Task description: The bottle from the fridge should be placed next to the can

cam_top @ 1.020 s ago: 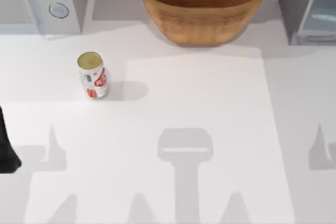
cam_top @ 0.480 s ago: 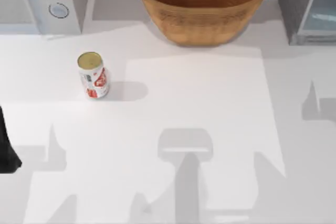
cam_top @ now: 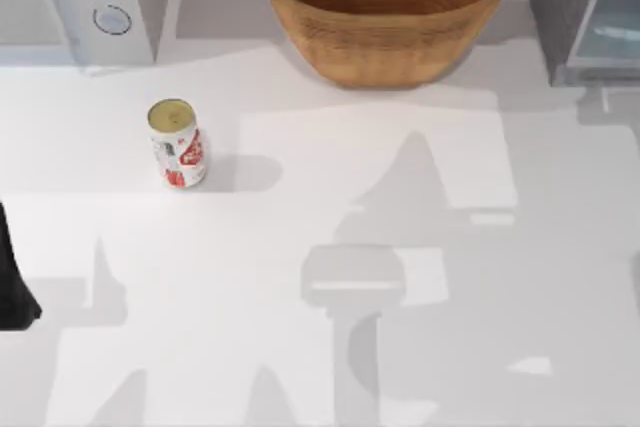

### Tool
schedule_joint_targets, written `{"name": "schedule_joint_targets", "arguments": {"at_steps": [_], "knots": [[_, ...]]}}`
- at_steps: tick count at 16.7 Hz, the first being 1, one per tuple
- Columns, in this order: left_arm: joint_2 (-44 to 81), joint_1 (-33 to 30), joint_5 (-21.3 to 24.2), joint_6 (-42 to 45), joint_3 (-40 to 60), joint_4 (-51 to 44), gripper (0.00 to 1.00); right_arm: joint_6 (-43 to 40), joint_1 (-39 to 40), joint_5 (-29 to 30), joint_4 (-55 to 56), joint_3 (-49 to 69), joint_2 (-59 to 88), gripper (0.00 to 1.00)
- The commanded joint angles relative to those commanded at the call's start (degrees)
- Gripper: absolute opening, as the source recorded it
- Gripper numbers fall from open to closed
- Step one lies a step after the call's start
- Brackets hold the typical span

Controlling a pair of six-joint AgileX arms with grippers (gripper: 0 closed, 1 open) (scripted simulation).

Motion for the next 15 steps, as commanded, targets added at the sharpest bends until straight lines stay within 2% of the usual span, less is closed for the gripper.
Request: {"name": "schedule_joint_targets", "arguments": {"at_steps": [7, 15], "knots": [[0.0, 0.0, 0.0, 0.0, 0.0, 0.0, 1.00, 0.2, -3.2, -2.4, 16.1, 13.1, 30.2, 1.00], [0.0, 0.0, 0.0, 0.0, 0.0, 0.0, 1.00, 0.2, -3.5, -2.8, 18.9, 15.2, 35.3, 1.00]]}}
